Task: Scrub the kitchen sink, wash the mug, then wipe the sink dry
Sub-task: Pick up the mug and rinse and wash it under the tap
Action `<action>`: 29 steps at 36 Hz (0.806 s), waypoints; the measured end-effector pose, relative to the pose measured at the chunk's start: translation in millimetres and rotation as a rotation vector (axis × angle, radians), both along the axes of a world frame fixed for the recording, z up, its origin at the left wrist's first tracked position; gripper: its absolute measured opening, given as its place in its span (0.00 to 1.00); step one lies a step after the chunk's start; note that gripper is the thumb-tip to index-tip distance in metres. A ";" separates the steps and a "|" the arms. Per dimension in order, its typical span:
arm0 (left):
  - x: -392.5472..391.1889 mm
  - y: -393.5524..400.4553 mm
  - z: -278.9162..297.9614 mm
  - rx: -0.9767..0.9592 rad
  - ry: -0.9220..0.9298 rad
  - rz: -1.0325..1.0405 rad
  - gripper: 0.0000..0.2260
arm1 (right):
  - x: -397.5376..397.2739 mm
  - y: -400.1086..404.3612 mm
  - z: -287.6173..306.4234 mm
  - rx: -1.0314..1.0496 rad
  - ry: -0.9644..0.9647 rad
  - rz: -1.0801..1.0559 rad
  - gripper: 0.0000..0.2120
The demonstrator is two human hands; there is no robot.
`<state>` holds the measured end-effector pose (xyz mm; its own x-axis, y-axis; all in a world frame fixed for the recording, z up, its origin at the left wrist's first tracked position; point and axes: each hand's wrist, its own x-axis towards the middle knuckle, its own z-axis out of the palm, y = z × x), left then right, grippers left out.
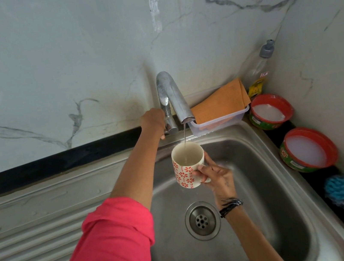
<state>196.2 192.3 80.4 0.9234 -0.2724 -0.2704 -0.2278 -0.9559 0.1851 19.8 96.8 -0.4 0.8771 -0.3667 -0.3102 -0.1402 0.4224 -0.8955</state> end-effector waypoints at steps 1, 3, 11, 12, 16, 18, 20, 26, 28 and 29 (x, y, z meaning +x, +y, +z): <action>0.2 0.2 0.0 0.002 0.004 0.000 0.14 | 0.1 -0.8 -1.9 0.012 -0.007 -0.007 0.04; 0.1 0.3 0.3 0.001 0.008 0.001 0.14 | 0.3 -1.5 -6.0 0.023 -0.020 -0.006 0.07; 0.5 -0.4 -2.2 0.011 -0.027 -0.005 0.13 | 0.4 -0.3 -4.0 0.040 -0.010 -0.016 0.06; 0.3 -0.5 -2.3 0.007 -0.030 -0.004 0.12 | 0.3 -0.6 -4.3 0.046 -0.010 -0.018 0.07; 0.5 -0.3 -2.2 -0.003 -0.036 -0.003 0.11 | 1.5 -2.2 -8.6 0.045 0.006 -0.021 0.20; 0.5 -0.3 -2.0 -0.008 -0.030 -0.002 0.10 | 1.9 -1.9 -11.6 0.054 0.007 -0.019 0.18; 0.6 -0.2 -2.1 -0.011 -0.030 -0.003 0.10 | 0.3 -1.9 -11.7 0.051 0.010 0.002 0.06; 0.6 0.2 -2.4 -0.011 -0.036 -0.003 0.11 | -3.3 -4.0 -4.5 0.104 0.027 0.013 0.14; 0.2 -0.2 -1.5 -0.002 -0.032 -0.005 0.12 | -2.9 -3.9 -5.9 0.094 0.024 0.003 0.19; 0.0 -0.4 -1.1 0.004 -0.028 -0.007 0.13 | -2.8 -4.1 -6.4 0.089 0.022 -0.002 0.20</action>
<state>196.2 191.9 79.3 0.9285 -0.2780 -0.2461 -0.2397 -0.9550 0.1745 17.0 92.7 -6.9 0.8691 -0.3385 -0.3607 -0.1581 0.5008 -0.8510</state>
